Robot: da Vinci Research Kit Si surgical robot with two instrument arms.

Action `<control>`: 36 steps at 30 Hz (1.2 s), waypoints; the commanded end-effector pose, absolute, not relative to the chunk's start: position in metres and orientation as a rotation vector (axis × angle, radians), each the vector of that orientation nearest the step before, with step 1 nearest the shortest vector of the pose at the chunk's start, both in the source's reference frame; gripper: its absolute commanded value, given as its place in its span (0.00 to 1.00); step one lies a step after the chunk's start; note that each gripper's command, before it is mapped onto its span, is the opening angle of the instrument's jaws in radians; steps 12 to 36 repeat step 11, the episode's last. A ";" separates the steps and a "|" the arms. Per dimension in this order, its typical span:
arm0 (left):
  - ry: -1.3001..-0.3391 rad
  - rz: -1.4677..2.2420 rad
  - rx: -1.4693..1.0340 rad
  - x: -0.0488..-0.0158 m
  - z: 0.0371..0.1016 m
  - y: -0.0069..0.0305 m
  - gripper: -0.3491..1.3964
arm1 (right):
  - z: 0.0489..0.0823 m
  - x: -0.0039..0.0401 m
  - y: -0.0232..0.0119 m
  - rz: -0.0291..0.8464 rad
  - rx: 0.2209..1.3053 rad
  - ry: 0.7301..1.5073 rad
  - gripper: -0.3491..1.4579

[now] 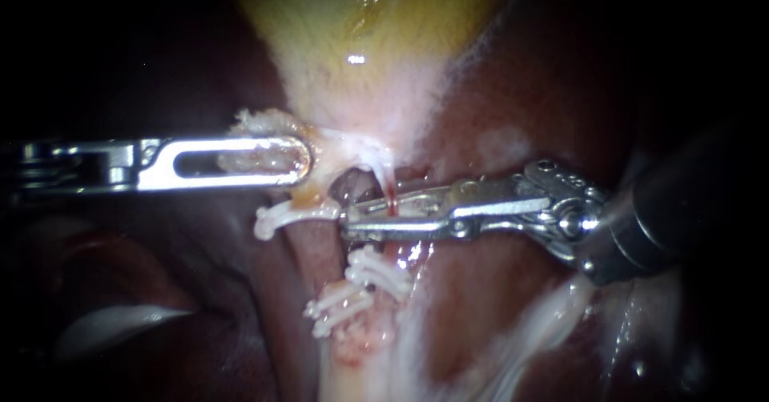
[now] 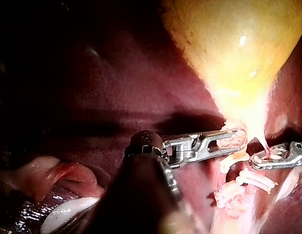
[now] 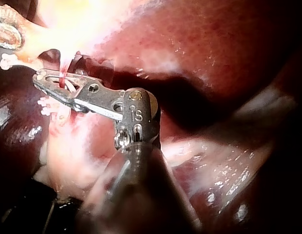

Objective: Clipping third clip right tube

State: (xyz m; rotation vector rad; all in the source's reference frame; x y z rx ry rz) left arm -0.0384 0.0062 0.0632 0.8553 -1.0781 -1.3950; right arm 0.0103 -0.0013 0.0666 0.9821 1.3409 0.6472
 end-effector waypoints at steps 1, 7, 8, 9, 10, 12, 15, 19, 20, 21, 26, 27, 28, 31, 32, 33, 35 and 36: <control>-1.078 -1.395 0.855 -0.0384 0.0632 0.0062 0.00 | 0.0666 0.0103 -0.0013 0.647 0.981 1.341 0.00; -1.078 -1.395 0.855 -0.0384 0.0632 0.0062 0.00 | 0.0666 0.0103 -0.0012 0.647 0.981 1.341 0.00; -1.078 -1.395 0.855 -0.0384 0.0633 0.0062 0.00 | 0.0667 0.0103 -0.0012 0.648 0.981 1.341 0.00; -1.078 -1.395 0.855 -0.0384 0.0633 0.0062 0.00 | 0.0667 0.0102 -0.0012 0.648 0.981 1.341 0.00; -1.078 -1.395 0.855 -0.0384 0.0633 0.0063 0.00 | 0.0667 0.0102 -0.0012 0.648 0.981 1.341 0.00; -1.078 -1.395 0.855 -0.0384 0.0633 0.0063 0.00 | 0.0667 0.0102 -0.0011 0.648 0.981 1.341 0.00; -1.078 -1.395 0.855 -0.0384 0.0633 0.0063 0.00 | 0.0667 0.0102 -0.0011 0.648 0.981 1.341 0.00; -1.078 -1.395 0.855 -0.0384 0.0633 0.0063 0.00 | 0.0667 0.0102 -0.0011 0.648 0.981 1.341 0.00; -1.078 -1.395 0.855 -0.0384 0.0633 0.0063 0.00 | 0.0667 0.0102 -0.0011 0.648 0.981 1.341 0.00; -1.078 -1.395 0.855 -0.0384 0.0633 0.0063 0.00 | 0.0667 0.0102 -0.0011 0.648 0.981 1.341 0.00; -1.078 -1.395 0.855 -0.0384 0.0633 0.0063 0.00 | 0.0667 0.0102 -0.0011 0.648 0.981 1.341 0.00; -1.078 -1.395 0.855 -0.0384 0.0633 0.0063 0.00 | 0.0667 0.0102 -0.0011 0.648 0.981 1.341 0.00; -1.078 -1.395 0.855 -0.0384 0.0633 0.0063 0.00 | 0.0667 0.0102 -0.0011 0.648 0.981 1.341 0.00; -1.078 -1.395 0.855 -0.0384 0.0633 0.0063 0.00 | 0.0667 0.0102 -0.0011 0.648 0.981 1.341 0.00; -1.078 -1.395 0.855 -0.0384 0.0633 0.0063 0.00 | 0.0667 0.0102 -0.0011 0.648 0.981 1.341 0.00; -1.078 -1.395 0.855 -0.0384 0.0633 0.0063 0.00 | 0.0667 0.0102 -0.0011 0.648 0.981 1.341 0.00; -1.078 -1.395 0.855 -0.0384 0.0633 0.0063 0.00 | 0.0667 0.0102 -0.0011 0.648 0.981 1.341 0.00; -1.078 -1.395 0.855 -0.0384 0.0633 0.0063 0.00 | 0.0667 0.0102 -0.0011 0.648 0.981 1.341 0.00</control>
